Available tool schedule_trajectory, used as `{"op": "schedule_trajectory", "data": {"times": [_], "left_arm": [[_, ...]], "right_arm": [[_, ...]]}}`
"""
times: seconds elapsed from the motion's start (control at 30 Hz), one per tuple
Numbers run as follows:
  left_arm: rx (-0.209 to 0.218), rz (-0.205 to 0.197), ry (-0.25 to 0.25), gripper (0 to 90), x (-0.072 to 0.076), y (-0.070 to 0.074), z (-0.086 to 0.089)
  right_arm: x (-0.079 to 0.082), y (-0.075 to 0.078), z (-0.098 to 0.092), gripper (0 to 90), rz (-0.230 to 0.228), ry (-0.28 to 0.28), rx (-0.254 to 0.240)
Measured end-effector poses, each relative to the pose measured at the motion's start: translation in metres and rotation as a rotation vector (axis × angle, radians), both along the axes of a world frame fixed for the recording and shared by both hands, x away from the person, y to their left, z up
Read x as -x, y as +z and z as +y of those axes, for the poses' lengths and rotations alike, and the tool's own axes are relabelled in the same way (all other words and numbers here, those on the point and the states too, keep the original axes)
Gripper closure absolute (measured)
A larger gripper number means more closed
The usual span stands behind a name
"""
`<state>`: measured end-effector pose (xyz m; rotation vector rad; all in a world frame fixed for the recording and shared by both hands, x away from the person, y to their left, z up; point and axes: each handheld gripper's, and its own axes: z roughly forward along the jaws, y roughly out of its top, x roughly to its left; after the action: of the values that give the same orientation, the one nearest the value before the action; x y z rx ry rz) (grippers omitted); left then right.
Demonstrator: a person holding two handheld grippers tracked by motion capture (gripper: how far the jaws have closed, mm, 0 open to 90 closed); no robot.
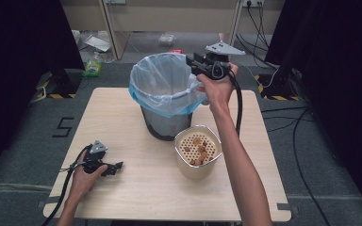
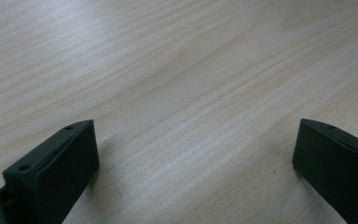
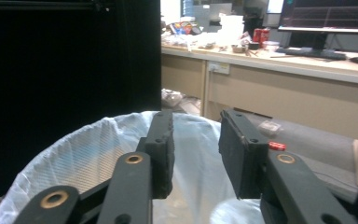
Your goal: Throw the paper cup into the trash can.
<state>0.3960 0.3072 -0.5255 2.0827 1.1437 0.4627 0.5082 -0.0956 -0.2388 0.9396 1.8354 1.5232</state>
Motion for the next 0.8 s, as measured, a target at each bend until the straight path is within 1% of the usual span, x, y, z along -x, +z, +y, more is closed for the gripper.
{"op": "schedule_trajectory", "data": {"times": [0.07,0.1,0.2,0.3,0.4,0.47,0.53,0.67,0.77,0.8], "left_arm": [[0.000,0.000,0.000,0.0,0.000,0.000,0.000],[-0.001,0.001,0.000,0.0,0.000,0.000,0.000],[0.000,0.000,0.000,0.0,0.000,0.000,0.000],[0.000,0.000,0.000,0.0,0.000,0.000,0.000],[0.000,0.000,0.000,0.0,0.000,0.000,0.000],[0.000,0.000,0.000,0.0,0.000,0.000,0.000],[0.000,0.000,0.000,0.0,0.000,0.000,0.000],[0.000,0.000,0.000,0.0,0.000,0.000,0.000],[0.000,0.000,0.000,0.0,0.000,0.000,0.000],[0.000,0.000,0.000,0.0,0.000,0.000,0.000]], "right_arm": [[0.004,0.001,-0.009,63.2,-0.001,-0.002,0.002],[0.006,0.000,-0.013,61.9,0.002,-0.012,0.008],[0.012,-0.002,-0.028,58.2,0.012,-0.045,0.056],[0.019,-0.007,-0.045,55.8,0.037,-0.052,0.070],[0.026,-0.012,-0.060,52.3,0.044,-0.074,0.093],[0.031,-0.017,-0.068,50.0,0.060,-0.085,0.107],[0.036,-0.023,-0.076,48.6,0.066,-0.094,0.126],[0.048,-0.039,-0.089,46.8,0.099,-0.095,0.133],[0.057,-0.050,-0.098,45.6,0.101,-0.106,0.167],[0.061,-0.053,-0.101,45.6,0.105,-0.112,0.172]]}}
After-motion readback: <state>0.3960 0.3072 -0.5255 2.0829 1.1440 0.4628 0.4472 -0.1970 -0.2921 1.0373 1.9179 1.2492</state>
